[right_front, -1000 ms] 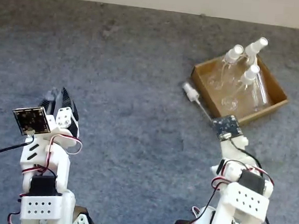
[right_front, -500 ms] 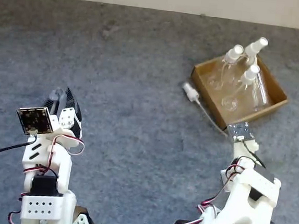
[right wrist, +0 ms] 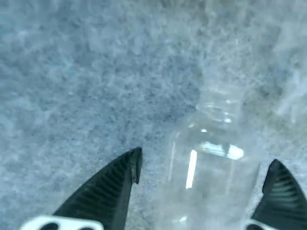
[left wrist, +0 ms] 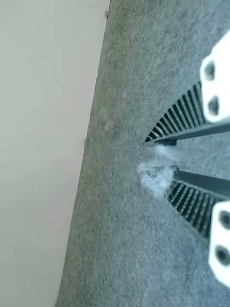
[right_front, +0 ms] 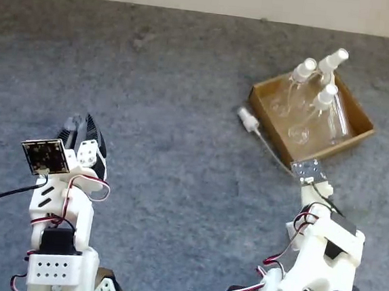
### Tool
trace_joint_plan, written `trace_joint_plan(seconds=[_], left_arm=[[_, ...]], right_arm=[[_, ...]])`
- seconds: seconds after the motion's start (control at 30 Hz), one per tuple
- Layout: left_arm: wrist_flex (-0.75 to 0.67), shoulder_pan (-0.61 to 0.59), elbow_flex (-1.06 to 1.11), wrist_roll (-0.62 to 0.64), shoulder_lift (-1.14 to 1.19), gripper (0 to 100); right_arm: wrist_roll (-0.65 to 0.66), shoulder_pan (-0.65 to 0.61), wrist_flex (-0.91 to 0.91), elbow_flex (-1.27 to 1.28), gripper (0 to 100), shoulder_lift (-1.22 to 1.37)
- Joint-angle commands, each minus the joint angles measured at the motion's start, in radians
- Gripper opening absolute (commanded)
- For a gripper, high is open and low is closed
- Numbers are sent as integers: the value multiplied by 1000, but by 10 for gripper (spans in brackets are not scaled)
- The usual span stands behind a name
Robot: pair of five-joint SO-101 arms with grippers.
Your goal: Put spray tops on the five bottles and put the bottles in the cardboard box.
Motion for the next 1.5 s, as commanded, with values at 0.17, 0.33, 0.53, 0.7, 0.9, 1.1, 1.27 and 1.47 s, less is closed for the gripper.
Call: trace_joint_plan(seconds=[0.17, 0.33, 0.53, 0.7, 0.9, 1.1, 1.27, 1.47], left_arm=[[-18, 15, 24, -8, -4, 37], [-18, 15, 24, -8, -4, 37], [-18, 15, 24, -8, -4, 37], [-18, 15, 24, -8, -4, 36], [-18, 16, 24, -8, -8, 35], [-18, 71, 24, -8, -15, 34], [-12, 159, 24, -8, -8, 34], [126, 302, 24, -8, -15, 34]], right_arm=[[15, 7, -13, -15, 245, 5], [15, 7, -13, -12, 207, 13], [20, 7, -13, -10, 207, 15], [100, 13, -12, -8, 196, 5], [52, 13, 162, -61, 131, 2], [-138, 7, 389, -294, 131, -76], [-318, -111, 504, -397, 131, -225], [-491, -335, 513, -389, 131, -466]])
